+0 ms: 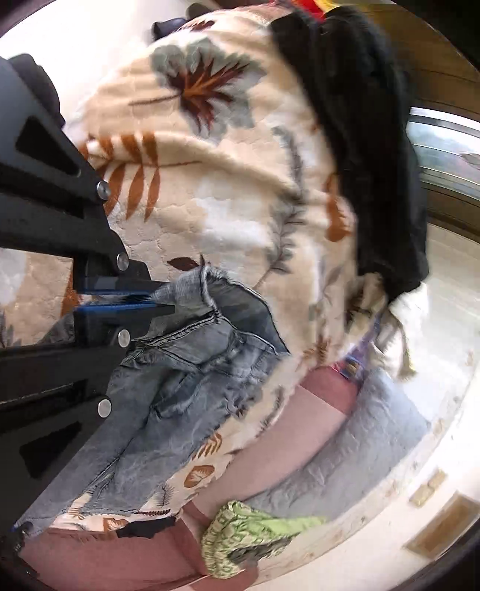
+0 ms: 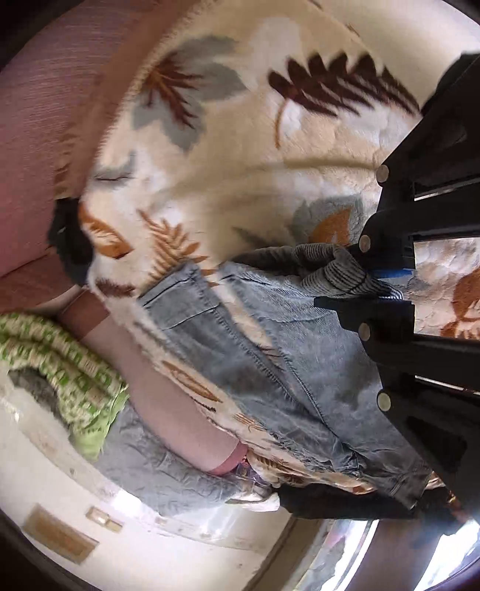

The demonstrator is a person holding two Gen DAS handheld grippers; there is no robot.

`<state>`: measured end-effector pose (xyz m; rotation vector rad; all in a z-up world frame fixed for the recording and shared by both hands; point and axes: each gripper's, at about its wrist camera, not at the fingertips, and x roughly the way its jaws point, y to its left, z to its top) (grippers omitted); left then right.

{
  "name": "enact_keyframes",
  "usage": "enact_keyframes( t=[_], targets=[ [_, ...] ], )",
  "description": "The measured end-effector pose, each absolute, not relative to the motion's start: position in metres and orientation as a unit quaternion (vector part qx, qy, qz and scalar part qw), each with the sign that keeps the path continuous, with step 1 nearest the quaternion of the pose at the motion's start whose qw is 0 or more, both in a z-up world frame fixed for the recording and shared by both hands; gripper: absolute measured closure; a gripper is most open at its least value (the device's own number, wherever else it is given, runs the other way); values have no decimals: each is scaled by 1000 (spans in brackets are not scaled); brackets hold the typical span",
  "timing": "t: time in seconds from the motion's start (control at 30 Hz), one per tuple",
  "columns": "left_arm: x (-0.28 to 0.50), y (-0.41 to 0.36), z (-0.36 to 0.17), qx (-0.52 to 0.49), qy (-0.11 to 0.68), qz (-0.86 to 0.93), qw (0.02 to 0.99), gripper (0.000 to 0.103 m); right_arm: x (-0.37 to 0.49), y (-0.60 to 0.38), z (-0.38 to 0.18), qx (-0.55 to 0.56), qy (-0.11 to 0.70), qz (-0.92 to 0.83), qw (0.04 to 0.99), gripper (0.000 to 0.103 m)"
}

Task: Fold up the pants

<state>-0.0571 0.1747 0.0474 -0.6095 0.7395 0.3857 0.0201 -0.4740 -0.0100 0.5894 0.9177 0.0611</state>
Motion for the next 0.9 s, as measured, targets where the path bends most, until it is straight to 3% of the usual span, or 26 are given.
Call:
enact_keyframes(
  t=[0.07,0.13,0.17,0.23,0.27,0.3,0.4,0.47,0.5,0.53,0.63,0.67,0.73,0.77,0.87,0.9],
  targets=[
    [-56,176,38,-293,373,187,860,100,25,-478,-28,271,467,19,841,91],
    [-50,179,15,-287,414,198,841,99,33,-481,-59,280,534,5,798,72],
    [-50,185,3,-302,430,204,826,99,30,-485,-60,293,530,9,796,73],
    [-56,197,-6,-322,435,208,814,97,23,-492,-42,290,511,-6,809,51],
    [-60,200,-2,-327,427,209,816,97,20,-497,-31,288,497,-17,818,34],
    [-63,202,6,-325,417,214,822,97,16,-504,-14,282,471,-37,835,28],
    [-65,193,40,-296,378,201,854,92,24,-513,17,272,443,-36,854,27],
    [-55,177,61,-270,359,162,879,68,46,-509,24,270,446,-4,853,27],
    [-49,170,66,-264,351,140,887,51,60,-505,24,264,449,11,853,27],
    [-45,160,69,-258,343,115,896,44,72,-499,22,257,453,20,854,27],
    [-15,129,61,-230,359,61,903,44,116,-480,0,212,487,15,847,28],
    [-8,125,53,-232,368,55,899,44,132,-474,-9,199,500,17,843,33],
    [7,119,28,-226,399,59,887,44,139,-464,-25,163,518,11,839,43],
    [12,119,14,-221,418,68,879,44,145,-459,-32,148,529,11,836,60],
    [20,124,-31,-205,479,95,848,45,143,-434,-33,47,536,3,843,79],
    [17,123,-33,-196,461,91,860,45,140,-428,-29,23,534,3,845,80]
  ],
)
